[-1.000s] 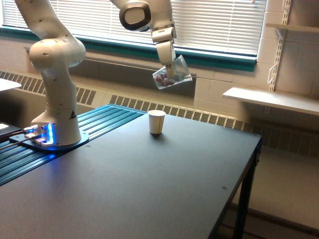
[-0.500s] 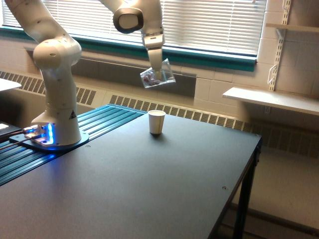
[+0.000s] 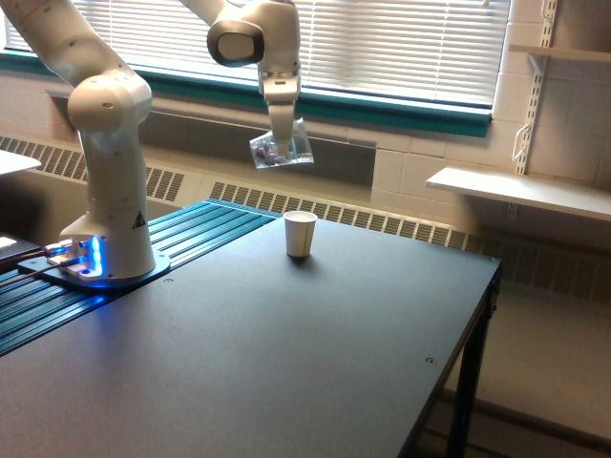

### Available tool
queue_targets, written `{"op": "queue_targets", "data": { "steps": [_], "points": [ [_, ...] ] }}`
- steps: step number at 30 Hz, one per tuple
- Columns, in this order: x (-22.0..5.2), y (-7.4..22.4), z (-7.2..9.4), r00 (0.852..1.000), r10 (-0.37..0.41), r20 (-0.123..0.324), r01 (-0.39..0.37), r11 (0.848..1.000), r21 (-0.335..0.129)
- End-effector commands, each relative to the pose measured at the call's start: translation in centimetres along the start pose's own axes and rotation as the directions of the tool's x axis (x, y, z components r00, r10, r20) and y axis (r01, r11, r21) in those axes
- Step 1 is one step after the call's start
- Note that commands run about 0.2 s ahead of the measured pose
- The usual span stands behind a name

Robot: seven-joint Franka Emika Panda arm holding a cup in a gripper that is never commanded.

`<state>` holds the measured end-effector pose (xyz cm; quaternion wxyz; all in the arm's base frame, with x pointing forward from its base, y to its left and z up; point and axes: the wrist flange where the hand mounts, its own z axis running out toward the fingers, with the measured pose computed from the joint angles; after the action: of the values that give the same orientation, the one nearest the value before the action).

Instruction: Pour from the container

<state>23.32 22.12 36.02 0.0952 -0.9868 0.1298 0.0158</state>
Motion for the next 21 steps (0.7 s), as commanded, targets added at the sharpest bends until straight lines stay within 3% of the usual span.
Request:
{"op": "queue_targets", "data": {
  "steps": [1,13,21],
  "points": [
    [-1.4,0.3,2.2,0.997,-0.028,0.070,0.030,0.999,-0.037],
    [-1.5,-0.3,5.7,0.989,-0.012,0.149,0.022,0.997,-0.068],
    [-0.2,-1.0,6.8,0.982,0.024,0.188,-0.013,0.998,-0.062]
  ]
}}
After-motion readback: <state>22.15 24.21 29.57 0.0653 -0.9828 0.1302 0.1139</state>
